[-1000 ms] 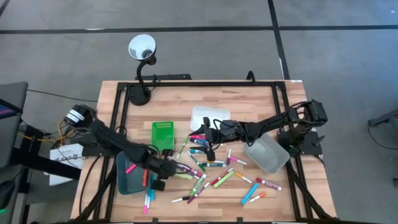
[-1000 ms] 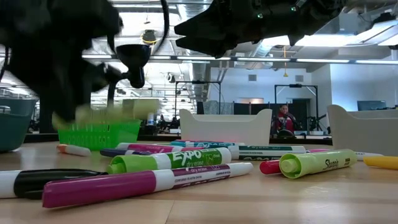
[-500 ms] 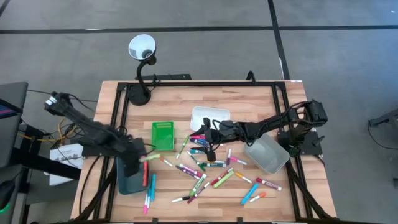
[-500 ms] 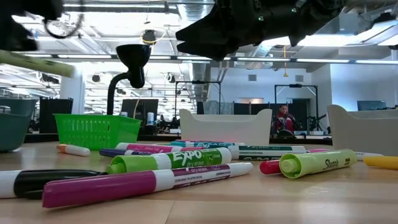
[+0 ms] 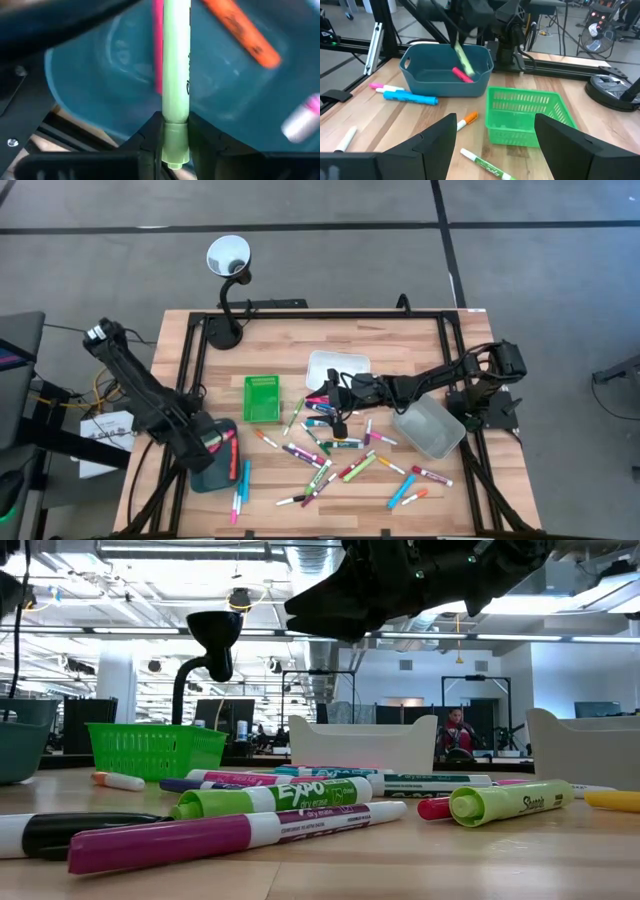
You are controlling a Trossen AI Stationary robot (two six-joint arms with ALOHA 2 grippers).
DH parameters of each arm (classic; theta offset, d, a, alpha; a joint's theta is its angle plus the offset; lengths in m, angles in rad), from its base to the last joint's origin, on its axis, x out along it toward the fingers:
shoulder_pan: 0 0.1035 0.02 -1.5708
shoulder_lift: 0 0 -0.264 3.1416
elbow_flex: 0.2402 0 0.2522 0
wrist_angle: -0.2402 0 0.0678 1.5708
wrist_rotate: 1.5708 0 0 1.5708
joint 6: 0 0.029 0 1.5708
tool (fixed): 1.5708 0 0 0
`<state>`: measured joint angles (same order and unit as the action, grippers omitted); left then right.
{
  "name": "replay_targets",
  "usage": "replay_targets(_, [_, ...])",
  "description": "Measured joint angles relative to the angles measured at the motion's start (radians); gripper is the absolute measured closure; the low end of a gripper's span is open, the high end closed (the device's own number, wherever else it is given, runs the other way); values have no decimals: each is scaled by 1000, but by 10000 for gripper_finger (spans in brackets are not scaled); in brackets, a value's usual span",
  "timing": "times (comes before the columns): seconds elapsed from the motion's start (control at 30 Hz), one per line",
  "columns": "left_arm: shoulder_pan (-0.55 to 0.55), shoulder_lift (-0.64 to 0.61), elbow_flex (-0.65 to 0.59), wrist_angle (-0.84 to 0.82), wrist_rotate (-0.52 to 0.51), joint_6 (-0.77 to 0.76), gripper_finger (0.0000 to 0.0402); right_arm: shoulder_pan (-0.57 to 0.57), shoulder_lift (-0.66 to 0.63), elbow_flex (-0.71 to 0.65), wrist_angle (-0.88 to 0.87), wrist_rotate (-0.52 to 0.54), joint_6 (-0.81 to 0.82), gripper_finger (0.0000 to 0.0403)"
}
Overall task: Pick & Place Markers
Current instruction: Put the big light green highlighter pen into the blue bin, then put the big blue highlighter pen into the blue bin
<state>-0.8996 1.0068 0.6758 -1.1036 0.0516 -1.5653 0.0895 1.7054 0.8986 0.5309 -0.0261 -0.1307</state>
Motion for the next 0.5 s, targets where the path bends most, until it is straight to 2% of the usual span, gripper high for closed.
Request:
replay_targets(0.2, [57, 29, -38, 75, -2, 8, 330, 1, 2, 0, 38, -8, -12, 143])
replay_targets(0.3, [90, 39, -39, 77, -2, 13, 327, 7, 2, 0, 45, -49, -42, 143])
replay_targets(0.5, [126, 56, -68, 108, 4, 51, 276, 31, 2, 8, 51, -90, -61, 143])
